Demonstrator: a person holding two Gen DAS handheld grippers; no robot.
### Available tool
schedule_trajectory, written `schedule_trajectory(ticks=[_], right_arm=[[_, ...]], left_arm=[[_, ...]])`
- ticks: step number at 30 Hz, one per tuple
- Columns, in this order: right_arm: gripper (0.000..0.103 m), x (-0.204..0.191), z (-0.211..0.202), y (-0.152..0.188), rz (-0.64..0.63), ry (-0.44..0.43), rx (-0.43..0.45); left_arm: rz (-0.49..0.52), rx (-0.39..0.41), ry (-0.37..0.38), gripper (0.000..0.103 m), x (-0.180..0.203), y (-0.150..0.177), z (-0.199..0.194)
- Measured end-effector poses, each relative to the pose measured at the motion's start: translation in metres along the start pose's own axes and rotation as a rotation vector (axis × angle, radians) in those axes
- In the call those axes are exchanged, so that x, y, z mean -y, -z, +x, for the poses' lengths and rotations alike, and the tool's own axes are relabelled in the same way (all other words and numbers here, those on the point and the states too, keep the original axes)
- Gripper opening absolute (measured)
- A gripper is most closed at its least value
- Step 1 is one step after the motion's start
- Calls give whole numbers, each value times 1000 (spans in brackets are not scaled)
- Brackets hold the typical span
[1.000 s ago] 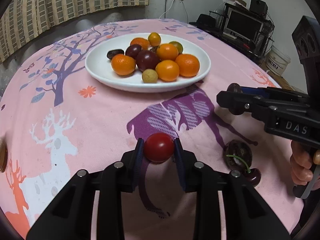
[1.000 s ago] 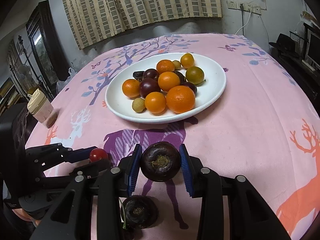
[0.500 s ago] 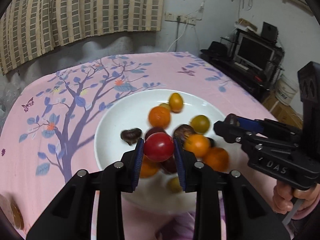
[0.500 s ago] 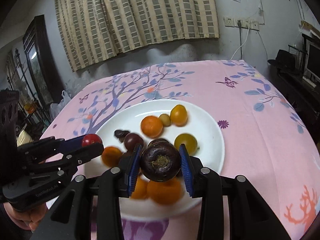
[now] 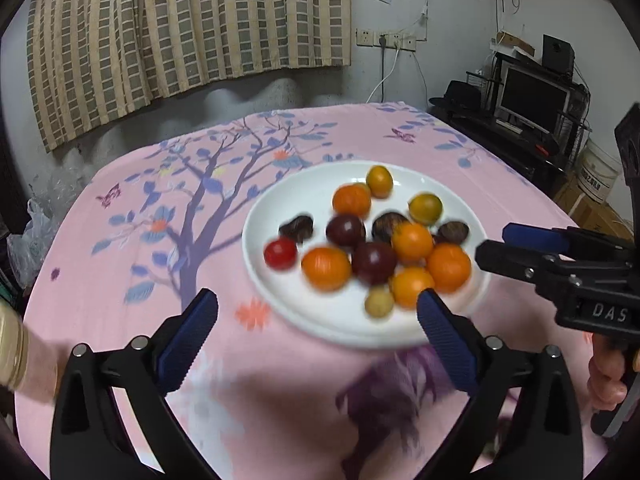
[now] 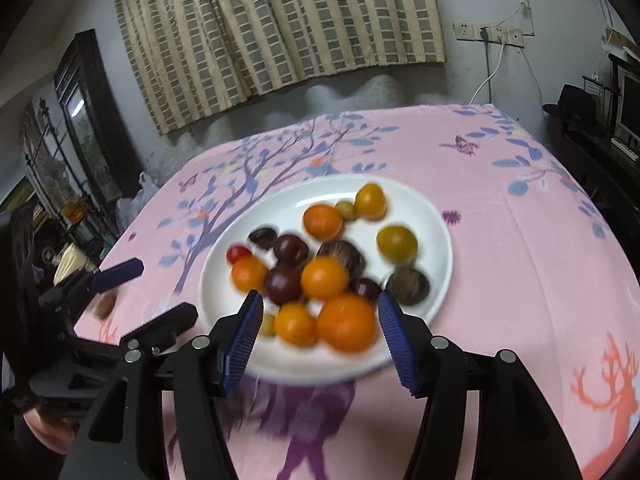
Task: Organize fruits
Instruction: 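Grasp a dark cherry with the left tool while the right tool grasps a dark plum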
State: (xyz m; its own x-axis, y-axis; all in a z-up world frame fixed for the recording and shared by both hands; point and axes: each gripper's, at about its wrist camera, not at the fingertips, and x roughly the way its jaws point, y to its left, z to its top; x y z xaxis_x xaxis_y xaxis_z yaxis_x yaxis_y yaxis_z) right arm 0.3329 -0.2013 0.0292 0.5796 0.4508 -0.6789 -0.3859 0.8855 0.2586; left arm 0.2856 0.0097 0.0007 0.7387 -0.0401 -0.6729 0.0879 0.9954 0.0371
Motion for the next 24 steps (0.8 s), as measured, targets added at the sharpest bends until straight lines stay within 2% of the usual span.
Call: schedule_trajectory(ticks=[3, 7, 9, 13, 14, 17, 19, 21, 22, 23, 24], right_arm=[[61, -8, -17, 44, -32, -19, -35], [61, -17, -39, 93, -62, 36, -72], [61, -18, -51, 106, -45, 43, -70], [58, -15, -65, 127, -18, 96, -86], [57, -14, -64, 132, -5, 127, -108], [57, -11, -62, 139, 10, 148, -141], [57, -18, -57, 142, -12, 171, -180], [56, -31, -57, 144, -48, 127, -184], [56, -39, -62, 144, -65, 56, -167], [55, -43, -66, 143, -65, 27, -148], [55, -45, -69, 140, -64, 30, -123]], left_arm=[[-43, -14, 13, 98, -4, 31, -18], [-83, -24, 8, 98, -9, 64, -27], [-93, -56, -4, 98, -11, 71, -25], [-91, -18, -52, 98, -15, 72, -32], [-98, -19, -42, 98, -16, 71, -33], [-133, -28, -6, 98, -20, 70, -35], [-135, -25, -12, 98, -22, 70, -36], [-136, -17, -19, 98, -23, 69, -39], [-140, -12, -18, 98, -24, 69, -40], [-143, -9, -16, 98, -25, 68, -41], [-147, -9, -14, 98, -26, 67, -42]])
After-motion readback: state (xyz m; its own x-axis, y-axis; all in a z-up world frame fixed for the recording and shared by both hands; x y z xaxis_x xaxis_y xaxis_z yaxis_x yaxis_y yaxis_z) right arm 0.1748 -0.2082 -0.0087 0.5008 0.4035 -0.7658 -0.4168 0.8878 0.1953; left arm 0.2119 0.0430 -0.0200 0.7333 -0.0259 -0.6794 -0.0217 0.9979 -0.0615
